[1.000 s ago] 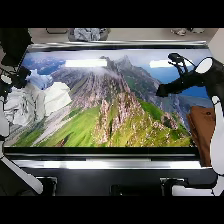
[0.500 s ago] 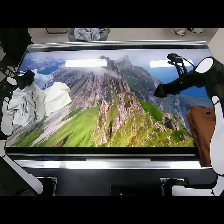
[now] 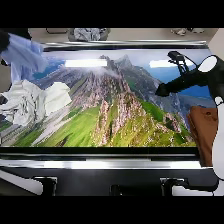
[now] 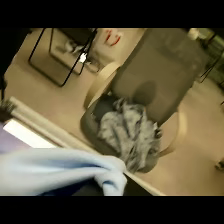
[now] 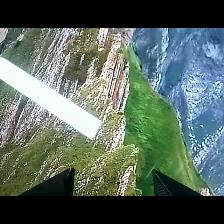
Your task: Fold the shirts.
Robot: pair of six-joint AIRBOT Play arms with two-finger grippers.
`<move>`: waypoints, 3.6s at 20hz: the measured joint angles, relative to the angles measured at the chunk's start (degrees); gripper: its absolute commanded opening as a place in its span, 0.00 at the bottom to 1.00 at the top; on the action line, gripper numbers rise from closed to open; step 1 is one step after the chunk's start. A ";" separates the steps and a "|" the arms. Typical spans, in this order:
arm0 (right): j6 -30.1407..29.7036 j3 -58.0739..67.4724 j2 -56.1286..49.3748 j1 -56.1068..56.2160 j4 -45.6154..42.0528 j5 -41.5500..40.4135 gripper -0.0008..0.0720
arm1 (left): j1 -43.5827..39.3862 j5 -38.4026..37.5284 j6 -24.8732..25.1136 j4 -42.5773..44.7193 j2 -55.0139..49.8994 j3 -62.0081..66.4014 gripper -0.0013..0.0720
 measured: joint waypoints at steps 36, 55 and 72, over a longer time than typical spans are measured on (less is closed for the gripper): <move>-1.49 -11.41 17.07 0.09 -0.57 21.49 0.94 | -36.94 -57.22 7.58 19.43 15.10 -29.88 1.00; -9.38 -45.31 16.50 0.07 10.93 10.95 0.98 | -28.92 -39.74 14.08 1.97 13.66 -55.65 0.06; -6.14 -36.70 21.99 18.71 0.90 -5.70 0.07 | -28.92 -38.29 14.10 2.34 25.40 -45.75 0.05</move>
